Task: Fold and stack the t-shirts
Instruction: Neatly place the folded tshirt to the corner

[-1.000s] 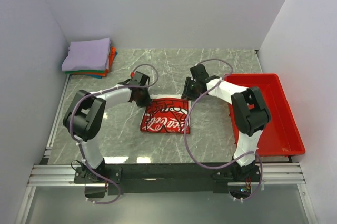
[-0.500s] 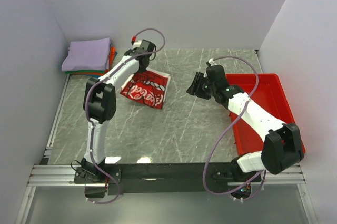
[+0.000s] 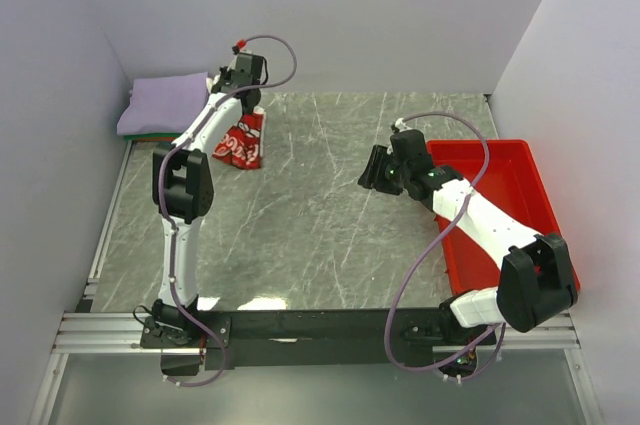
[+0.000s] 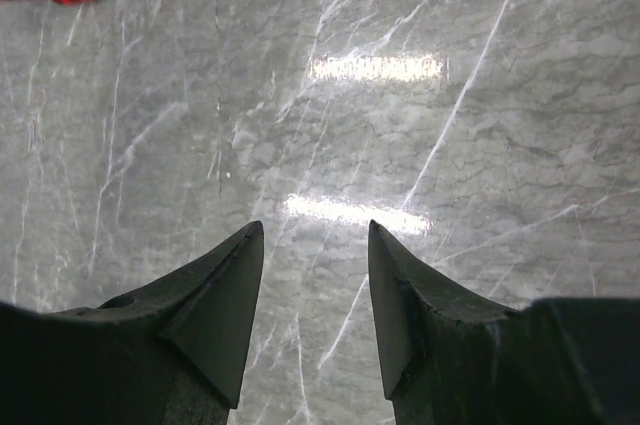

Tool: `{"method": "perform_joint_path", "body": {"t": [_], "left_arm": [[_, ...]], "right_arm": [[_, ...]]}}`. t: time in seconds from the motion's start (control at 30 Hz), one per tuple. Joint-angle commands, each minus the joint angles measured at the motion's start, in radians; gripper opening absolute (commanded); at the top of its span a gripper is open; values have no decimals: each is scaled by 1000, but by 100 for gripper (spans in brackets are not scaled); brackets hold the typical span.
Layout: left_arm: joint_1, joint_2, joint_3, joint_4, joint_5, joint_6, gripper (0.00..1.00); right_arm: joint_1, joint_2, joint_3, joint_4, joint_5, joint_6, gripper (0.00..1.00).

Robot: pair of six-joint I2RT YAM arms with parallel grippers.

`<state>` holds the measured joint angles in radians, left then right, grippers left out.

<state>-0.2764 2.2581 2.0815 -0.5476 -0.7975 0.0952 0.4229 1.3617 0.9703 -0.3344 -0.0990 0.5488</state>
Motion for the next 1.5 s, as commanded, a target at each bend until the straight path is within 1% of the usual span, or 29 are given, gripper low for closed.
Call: {"method": "perform_joint_path", "body": {"t": [0.0, 0.1, 0.13, 0.27, 0.33, 0.5, 0.63, 0.73, 0.9, 1.07, 1.47], "left_arm": [[20, 29, 121, 187, -57, 227, 0], [37, 83, 213, 241, -65, 319, 0], [40, 102, 244, 282, -66, 365, 0], [55, 138, 302, 360, -66, 442, 0], [62, 138, 322, 371, -57, 454, 0], [65, 101, 299, 419, -28, 482, 0], [68, 89, 336, 391, -2, 483, 0], [68, 57, 325, 374, 21, 460, 0], [68, 15, 301, 364, 27, 469, 0], [68, -46, 256, 373, 37, 468, 0], [68, -126, 184, 396, 37, 486, 0]], "right_arm": [[10, -36, -7, 29, -19, -15, 53], [16, -35, -24, 41, -27, -13, 53], [19, -33, -30, 49, -33, -13, 53], [20, -23, -47, 55, -38, -13, 52], [22, -12, -44, 55, -42, -12, 52], [24, 11, -32, 54, -53, -13, 51], [24, 16, -33, 54, -47, -12, 51], [24, 19, -33, 55, -42, -13, 51], [25, 22, -33, 52, -33, -12, 50], [24, 22, -35, 58, -30, -10, 50], [24, 27, -42, 63, -21, -9, 50]]}}
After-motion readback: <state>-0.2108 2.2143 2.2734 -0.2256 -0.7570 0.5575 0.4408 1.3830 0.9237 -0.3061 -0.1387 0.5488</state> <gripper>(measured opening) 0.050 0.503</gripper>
